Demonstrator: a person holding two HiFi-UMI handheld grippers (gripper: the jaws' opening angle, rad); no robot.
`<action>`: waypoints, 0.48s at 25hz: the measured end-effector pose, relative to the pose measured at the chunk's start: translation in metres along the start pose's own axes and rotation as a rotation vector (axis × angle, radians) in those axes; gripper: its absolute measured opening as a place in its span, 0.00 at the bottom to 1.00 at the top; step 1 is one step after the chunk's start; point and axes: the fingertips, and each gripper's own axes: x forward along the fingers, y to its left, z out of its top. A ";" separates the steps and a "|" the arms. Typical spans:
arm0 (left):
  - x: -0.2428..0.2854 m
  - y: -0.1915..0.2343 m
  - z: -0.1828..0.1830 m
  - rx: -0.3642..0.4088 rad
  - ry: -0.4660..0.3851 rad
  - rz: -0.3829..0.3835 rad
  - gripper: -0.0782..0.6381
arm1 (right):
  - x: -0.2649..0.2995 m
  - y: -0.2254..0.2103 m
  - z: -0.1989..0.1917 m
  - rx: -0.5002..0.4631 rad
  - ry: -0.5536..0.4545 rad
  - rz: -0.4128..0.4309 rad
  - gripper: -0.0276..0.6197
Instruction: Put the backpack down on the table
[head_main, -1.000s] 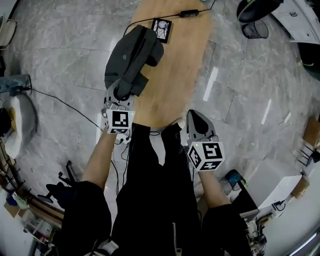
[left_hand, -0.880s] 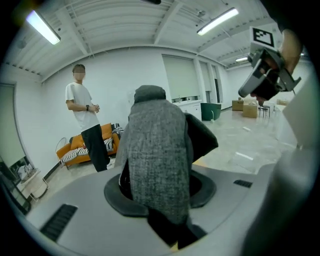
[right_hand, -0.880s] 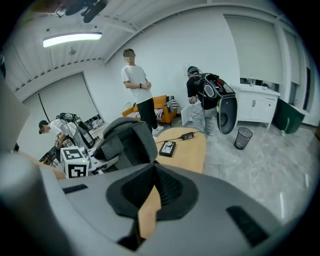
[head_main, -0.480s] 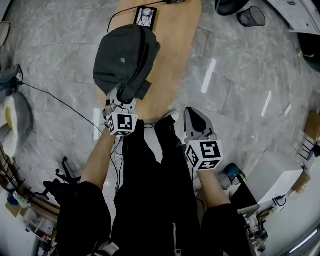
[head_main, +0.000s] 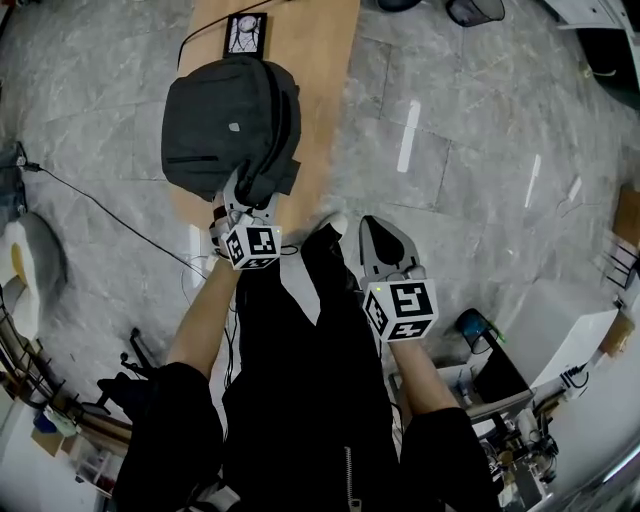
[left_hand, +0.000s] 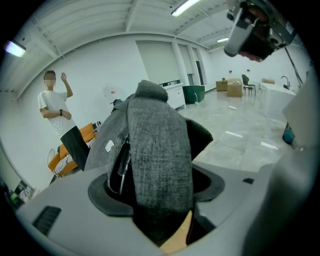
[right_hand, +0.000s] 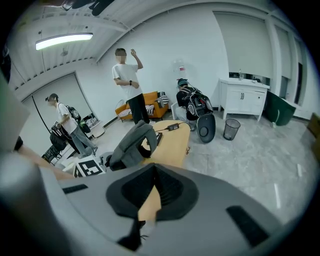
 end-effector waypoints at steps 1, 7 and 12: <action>0.003 -0.004 0.000 0.008 0.008 0.001 0.54 | -0.002 -0.005 -0.003 0.003 0.003 -0.003 0.06; 0.025 -0.037 -0.007 0.066 0.070 -0.044 0.60 | -0.011 -0.026 -0.021 0.020 0.011 -0.015 0.06; 0.033 -0.068 -0.018 0.102 0.133 -0.118 0.63 | -0.015 -0.033 -0.030 0.025 0.016 -0.014 0.06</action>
